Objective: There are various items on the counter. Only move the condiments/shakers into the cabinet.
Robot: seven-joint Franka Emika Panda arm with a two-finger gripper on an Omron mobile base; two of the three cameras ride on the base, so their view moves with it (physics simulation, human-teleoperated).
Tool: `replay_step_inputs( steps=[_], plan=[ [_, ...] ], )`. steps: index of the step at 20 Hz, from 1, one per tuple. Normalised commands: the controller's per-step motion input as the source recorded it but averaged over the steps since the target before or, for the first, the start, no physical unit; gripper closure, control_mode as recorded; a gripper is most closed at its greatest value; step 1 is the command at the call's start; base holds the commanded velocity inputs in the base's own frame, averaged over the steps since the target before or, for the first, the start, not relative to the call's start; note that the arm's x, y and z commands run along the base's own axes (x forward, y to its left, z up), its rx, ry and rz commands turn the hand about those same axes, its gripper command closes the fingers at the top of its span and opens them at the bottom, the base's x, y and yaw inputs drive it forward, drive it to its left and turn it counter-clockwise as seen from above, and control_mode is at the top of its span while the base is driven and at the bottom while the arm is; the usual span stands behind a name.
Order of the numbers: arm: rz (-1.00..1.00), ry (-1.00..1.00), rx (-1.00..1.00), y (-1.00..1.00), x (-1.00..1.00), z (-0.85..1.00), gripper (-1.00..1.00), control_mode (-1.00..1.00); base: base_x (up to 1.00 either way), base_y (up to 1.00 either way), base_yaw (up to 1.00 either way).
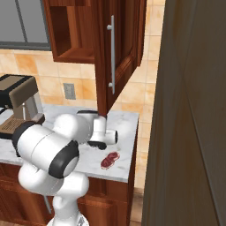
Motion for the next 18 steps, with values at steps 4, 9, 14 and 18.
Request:
replay_step_inputs(
  steps=[4,9,14,18],
  plan=[
    [0.00,0.00,0.00,0.00,0.17,-0.09,-1.00,-1.00,0.00,0.00,0.00],
    [0.00,0.00,-0.01,0.14,0.01,0.00,-1.00,-1.00,0.00,0.00,0.00],
    [0.00,0.00,-0.01,0.22,0.00,0.00,-1.00,-1.00,0.00,0.00,0.00],
    [0.00,0.00,-0.01,0.21,0.00,0.00,-1.00,-1.00,0.00,0.00,0.00]
  ],
)
